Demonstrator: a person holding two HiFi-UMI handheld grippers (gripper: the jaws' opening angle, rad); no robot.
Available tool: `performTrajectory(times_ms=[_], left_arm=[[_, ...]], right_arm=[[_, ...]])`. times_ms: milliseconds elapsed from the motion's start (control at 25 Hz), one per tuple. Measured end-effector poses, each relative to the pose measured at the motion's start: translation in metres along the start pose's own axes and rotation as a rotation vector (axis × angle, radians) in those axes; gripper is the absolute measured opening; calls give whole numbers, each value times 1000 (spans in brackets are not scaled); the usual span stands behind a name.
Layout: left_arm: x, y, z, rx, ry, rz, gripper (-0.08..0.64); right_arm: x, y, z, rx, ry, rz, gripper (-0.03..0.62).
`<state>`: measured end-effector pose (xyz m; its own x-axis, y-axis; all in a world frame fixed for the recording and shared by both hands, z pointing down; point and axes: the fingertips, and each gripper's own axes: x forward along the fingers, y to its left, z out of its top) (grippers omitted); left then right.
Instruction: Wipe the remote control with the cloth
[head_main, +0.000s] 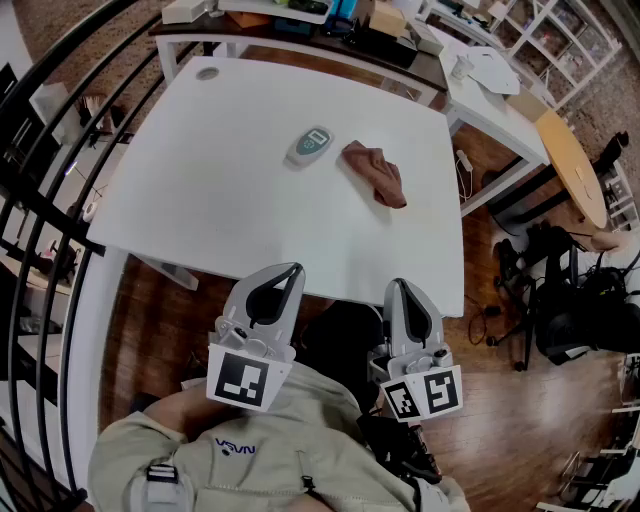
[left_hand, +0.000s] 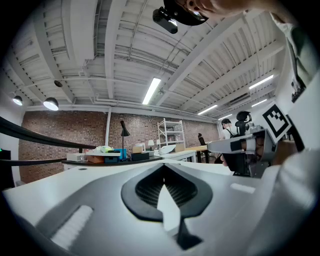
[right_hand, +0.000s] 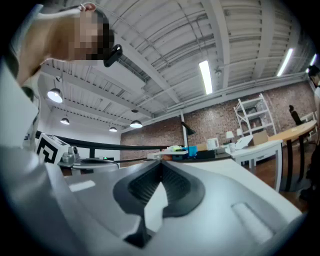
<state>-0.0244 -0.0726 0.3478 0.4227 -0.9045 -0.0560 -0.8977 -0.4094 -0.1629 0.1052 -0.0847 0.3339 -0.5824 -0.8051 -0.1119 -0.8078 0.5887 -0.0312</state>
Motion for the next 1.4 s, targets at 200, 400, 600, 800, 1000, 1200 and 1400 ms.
performTrajectory(times_ms=[200, 400, 600, 800, 1000, 1200, 1400], left_arm=[[9, 12, 21, -77, -37, 24, 0], [49, 61, 39, -62, -17, 18, 30], [115, 110, 20, -12, 96, -8, 157], [185, 130, -43, -75, 323, -82, 328], [216, 138, -100, -79, 530, -106, 345], [225, 141, -124, -132, 653, -102, 348], [227, 137, -138, -97, 729, -115, 351]], right_arm=[[6, -7, 15, -19, 0, 1, 5], [49, -31, 41, -126, -5, -2, 31], [112, -70, 44, -212, 68, 2, 124], [175, -98, -2, -230, 269, 89, 222], [205, -113, -69, -257, 498, 153, 256], [209, -115, -100, -246, 588, 195, 276], [209, -113, -110, -227, 613, 221, 276]])
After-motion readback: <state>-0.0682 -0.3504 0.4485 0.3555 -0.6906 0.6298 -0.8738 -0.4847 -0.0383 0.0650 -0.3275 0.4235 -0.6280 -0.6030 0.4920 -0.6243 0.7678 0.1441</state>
